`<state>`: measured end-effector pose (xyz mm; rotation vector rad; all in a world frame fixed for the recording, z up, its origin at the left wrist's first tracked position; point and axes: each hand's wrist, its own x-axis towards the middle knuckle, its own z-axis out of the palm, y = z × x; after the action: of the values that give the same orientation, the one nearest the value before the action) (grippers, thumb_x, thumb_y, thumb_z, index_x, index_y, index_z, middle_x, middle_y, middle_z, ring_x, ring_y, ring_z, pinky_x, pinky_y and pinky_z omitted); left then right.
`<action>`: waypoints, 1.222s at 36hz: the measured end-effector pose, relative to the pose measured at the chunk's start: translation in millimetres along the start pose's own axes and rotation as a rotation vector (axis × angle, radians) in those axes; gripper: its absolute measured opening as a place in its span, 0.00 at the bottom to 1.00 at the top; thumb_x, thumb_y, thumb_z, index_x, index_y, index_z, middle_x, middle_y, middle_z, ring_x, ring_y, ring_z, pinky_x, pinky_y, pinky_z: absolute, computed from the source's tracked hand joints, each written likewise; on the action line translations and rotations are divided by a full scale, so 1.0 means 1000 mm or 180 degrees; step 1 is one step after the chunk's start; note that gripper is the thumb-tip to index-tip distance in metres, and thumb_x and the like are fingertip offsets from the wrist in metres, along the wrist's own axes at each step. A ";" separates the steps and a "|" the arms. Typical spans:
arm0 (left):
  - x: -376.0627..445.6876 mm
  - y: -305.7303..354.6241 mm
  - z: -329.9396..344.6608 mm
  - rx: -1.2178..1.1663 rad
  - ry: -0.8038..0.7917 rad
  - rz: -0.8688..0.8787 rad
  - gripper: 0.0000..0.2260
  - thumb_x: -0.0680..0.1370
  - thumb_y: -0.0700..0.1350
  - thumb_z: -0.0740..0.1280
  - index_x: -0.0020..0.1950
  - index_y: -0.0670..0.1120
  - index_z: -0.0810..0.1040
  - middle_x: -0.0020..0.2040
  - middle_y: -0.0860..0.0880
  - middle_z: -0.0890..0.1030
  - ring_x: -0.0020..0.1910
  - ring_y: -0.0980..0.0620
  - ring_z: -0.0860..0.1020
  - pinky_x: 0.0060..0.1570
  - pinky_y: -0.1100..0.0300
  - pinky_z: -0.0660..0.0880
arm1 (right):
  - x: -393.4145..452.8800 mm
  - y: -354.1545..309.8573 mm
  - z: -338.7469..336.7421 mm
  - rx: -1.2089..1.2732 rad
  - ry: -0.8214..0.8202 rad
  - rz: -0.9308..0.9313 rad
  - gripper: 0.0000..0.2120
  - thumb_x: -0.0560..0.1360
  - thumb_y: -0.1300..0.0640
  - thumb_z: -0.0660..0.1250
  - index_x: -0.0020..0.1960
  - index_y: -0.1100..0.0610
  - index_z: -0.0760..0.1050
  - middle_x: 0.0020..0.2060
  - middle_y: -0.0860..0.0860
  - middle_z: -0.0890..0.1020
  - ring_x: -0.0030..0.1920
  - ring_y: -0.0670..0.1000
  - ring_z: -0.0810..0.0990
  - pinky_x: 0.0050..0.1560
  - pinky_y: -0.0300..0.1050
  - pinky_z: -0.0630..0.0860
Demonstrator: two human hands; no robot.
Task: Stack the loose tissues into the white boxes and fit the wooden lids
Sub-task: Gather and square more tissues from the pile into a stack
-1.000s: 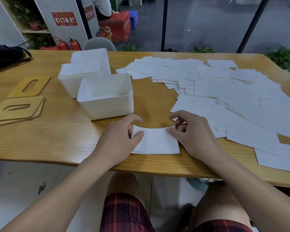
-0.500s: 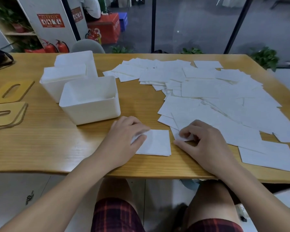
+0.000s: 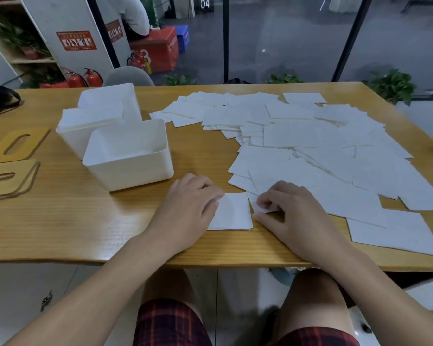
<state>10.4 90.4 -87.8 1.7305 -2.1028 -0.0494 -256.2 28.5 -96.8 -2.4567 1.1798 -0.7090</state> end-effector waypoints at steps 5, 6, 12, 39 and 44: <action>-0.002 0.005 0.001 -0.0254 -0.0079 0.0057 0.12 0.88 0.46 0.65 0.68 0.55 0.84 0.60 0.60 0.77 0.60 0.58 0.71 0.63 0.55 0.73 | 0.002 0.002 0.005 -0.0068 0.0073 0.0015 0.04 0.83 0.51 0.72 0.49 0.44 0.81 0.47 0.39 0.77 0.45 0.43 0.76 0.47 0.41 0.72; -0.002 0.005 0.001 -0.0235 -0.0085 0.0059 0.12 0.88 0.46 0.65 0.68 0.55 0.84 0.60 0.59 0.77 0.60 0.58 0.71 0.63 0.55 0.73 | 0.003 0.002 0.005 -0.0091 0.0064 0.0019 0.04 0.83 0.50 0.71 0.49 0.44 0.81 0.46 0.38 0.77 0.45 0.43 0.75 0.47 0.40 0.71; 0.004 0.013 -0.003 -0.0247 -0.0303 0.0177 0.15 0.89 0.48 0.62 0.75 0.57 0.79 0.60 0.62 0.79 0.62 0.59 0.72 0.62 0.62 0.71 | 0.001 0.001 0.000 0.0459 0.0326 0.0184 0.05 0.84 0.50 0.69 0.50 0.41 0.76 0.46 0.39 0.79 0.47 0.44 0.79 0.45 0.40 0.75; 0.013 0.005 -0.027 -0.2920 0.0015 -0.0534 0.14 0.86 0.42 0.70 0.67 0.59 0.86 0.49 0.51 0.86 0.49 0.50 0.82 0.55 0.62 0.78 | 0.016 -0.006 -0.002 0.0932 0.0206 0.0294 0.17 0.83 0.41 0.69 0.71 0.33 0.74 0.54 0.35 0.81 0.62 0.44 0.77 0.61 0.41 0.71; 0.005 -0.016 -0.026 -0.2474 0.0204 -0.0908 0.11 0.85 0.46 0.74 0.61 0.63 0.87 0.50 0.53 0.88 0.50 0.54 0.86 0.55 0.60 0.82 | 0.020 -0.008 0.002 0.1553 0.0215 0.0473 0.05 0.82 0.49 0.74 0.57 0.40 0.84 0.44 0.43 0.83 0.42 0.44 0.81 0.44 0.34 0.75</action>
<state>33.2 88.7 -66.9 1.4756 -1.4661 -0.7699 -239.7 17.3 -88.9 -1.9376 1.0488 -0.9160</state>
